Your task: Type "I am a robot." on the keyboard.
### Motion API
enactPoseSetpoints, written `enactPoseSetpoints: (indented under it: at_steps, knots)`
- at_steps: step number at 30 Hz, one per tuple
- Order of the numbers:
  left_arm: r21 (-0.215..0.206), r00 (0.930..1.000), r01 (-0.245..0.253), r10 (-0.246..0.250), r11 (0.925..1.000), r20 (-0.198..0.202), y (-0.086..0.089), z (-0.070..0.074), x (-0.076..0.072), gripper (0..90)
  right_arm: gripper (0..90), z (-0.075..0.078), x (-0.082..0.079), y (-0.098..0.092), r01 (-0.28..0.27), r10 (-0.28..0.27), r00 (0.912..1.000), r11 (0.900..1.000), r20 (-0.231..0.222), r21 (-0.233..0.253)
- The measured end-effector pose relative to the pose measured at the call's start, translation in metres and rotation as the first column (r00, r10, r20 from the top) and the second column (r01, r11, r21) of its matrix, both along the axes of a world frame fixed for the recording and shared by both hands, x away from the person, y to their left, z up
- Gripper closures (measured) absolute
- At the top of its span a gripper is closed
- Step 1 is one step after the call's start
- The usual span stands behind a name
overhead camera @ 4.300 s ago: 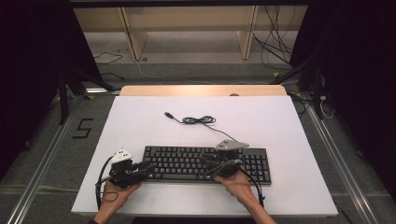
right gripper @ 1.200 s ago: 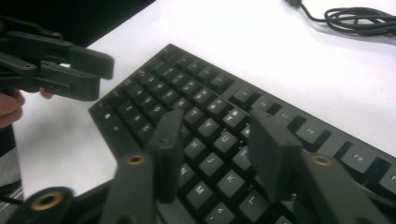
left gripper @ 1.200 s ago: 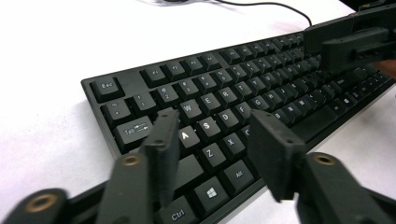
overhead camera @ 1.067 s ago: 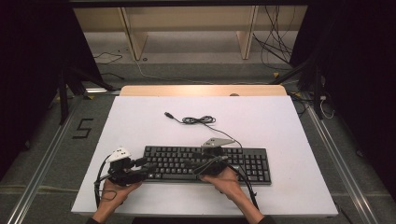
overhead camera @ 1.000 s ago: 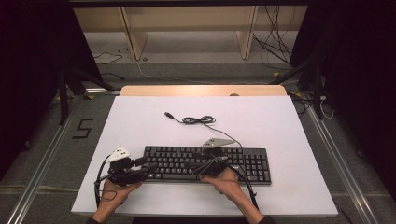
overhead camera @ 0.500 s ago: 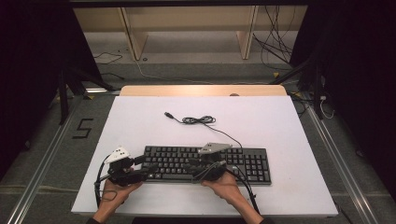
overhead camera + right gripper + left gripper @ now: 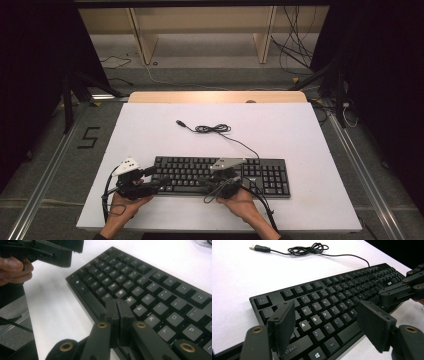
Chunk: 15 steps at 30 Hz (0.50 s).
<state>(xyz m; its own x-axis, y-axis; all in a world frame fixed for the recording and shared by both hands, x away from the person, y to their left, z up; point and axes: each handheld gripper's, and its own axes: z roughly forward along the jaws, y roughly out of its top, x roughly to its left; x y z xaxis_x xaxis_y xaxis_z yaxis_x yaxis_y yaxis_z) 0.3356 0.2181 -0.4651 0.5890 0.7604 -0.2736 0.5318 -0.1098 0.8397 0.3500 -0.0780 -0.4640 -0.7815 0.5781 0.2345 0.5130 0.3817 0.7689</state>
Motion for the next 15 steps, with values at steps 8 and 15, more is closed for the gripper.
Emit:
enactPoseSetpoints:
  at_steps: [8, 15]
  knots:
    - [-0.003, 1.0, 0.001, -0.001, 1.0, 0.006, 0.0005, 0.0003, -0.0001, 30.5, 90.0, -0.0048, -0.0022, 0.0012, -0.007, 0.007, 0.9999, 1.0, -0.014, -0.02]
    - [-0.003, 0.9999, 0.005, -0.005, 1.0, 0.009, 0.0, 0.0004, -0.0003, 29.8, 90.0, -0.0092, -0.0033, 0.0036, -0.016, 0.015, 0.9997, 0.999, -0.019, -0.033]
